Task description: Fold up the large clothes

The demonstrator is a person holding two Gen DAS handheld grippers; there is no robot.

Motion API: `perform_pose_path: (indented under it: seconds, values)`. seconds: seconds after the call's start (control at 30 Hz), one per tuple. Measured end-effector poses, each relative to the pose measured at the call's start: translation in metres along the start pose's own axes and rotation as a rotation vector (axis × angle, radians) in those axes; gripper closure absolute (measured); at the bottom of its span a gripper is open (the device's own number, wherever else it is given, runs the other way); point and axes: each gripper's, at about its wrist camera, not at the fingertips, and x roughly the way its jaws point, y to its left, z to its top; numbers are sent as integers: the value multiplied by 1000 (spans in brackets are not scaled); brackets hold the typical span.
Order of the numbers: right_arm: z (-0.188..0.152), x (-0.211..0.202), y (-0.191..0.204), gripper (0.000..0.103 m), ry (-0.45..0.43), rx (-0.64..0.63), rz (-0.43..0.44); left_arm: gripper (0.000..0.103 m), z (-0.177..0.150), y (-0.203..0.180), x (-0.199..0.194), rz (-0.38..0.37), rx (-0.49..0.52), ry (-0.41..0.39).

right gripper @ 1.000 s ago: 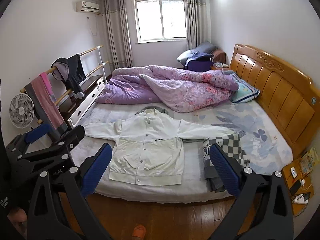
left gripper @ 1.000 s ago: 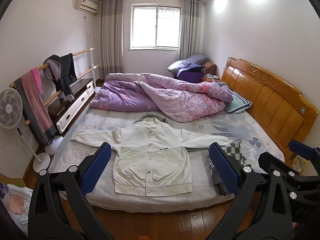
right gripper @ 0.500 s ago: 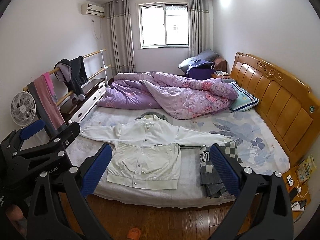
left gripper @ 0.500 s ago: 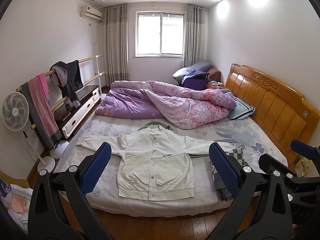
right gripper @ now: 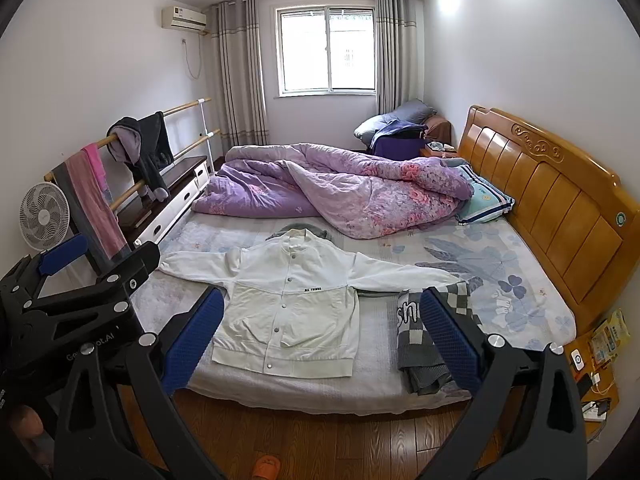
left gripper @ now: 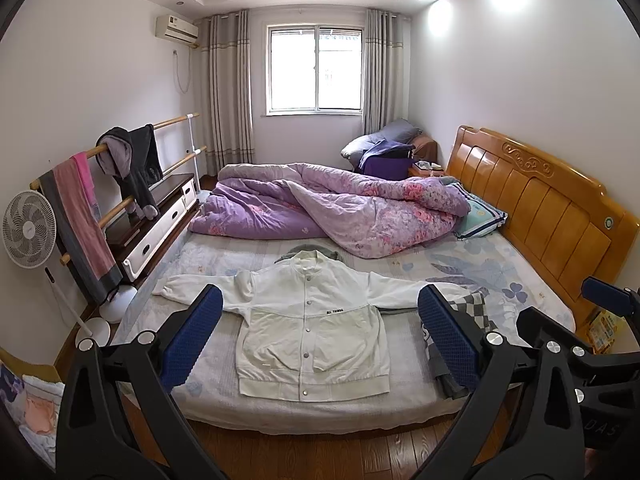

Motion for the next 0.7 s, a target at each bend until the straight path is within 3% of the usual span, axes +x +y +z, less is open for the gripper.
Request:
perform_pose_path:
  seconds: [0.7]
  values:
    - [3, -2, 9, 8, 4, 2, -9, 5, 4, 11, 5, -10, 6, -1]
